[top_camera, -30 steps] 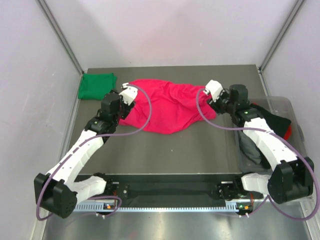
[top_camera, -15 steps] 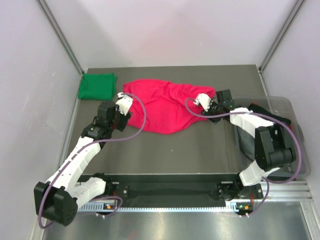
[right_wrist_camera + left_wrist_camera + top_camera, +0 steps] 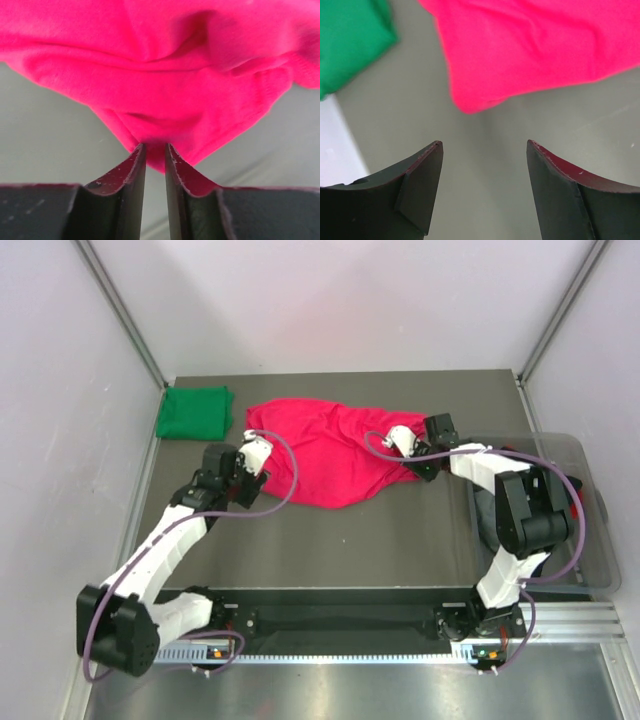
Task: Fold and stack the t-shirts
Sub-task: Flatten the tshirt out
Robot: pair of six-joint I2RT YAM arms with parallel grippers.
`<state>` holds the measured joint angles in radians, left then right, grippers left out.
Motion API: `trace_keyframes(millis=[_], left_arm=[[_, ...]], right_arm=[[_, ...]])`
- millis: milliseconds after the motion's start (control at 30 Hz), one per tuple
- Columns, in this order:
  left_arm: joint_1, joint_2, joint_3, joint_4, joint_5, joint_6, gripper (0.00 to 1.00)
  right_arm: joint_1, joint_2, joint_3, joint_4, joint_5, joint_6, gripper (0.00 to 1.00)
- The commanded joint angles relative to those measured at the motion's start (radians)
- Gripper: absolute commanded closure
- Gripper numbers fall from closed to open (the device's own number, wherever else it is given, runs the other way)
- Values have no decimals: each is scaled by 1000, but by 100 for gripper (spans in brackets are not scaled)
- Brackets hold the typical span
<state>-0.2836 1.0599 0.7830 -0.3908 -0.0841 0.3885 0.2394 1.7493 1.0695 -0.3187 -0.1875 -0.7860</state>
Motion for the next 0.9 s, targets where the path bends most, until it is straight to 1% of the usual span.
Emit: trace_keyframes(millis=[0,67,133,167,200,233,333,433,633,767,867], left_arm=[[1,115,10,-39,57,58,28],[3,191,25,-40,40,52,28],[3,241,41,-8,18,52,28],[3,285,47,7,9,47,27],[3,307,59,18,-12,47,27],[3,328,67,39,-19,40,27],[4,390,88,82,-40,30,27],[4,445,93,127,-77,33,27],[7,531,114,184,-115,18,28],[12,592,160,173,-89,4,39],[12,615,186,147,-69,-3,75]], right_arm=[[-2,-8,49,-46,-18,-15,77],[-3,-16,46,-60,-20,-19,74],[-2,-17,37,-59,-15,-22,78],[-2,-17,37,-63,-13,-19,84],[-3,-19,37,-62,-12,-19,95],[-3,-22,35,-63,-12,-13,99],[-3,-69,21,-53,-26,8,100],[-2,-161,3,-57,-41,30,100],[-2,-244,-3,-91,-66,60,100],[-2,-257,-19,-91,-60,64,100],[-2,-261,-19,-91,-59,73,100]])
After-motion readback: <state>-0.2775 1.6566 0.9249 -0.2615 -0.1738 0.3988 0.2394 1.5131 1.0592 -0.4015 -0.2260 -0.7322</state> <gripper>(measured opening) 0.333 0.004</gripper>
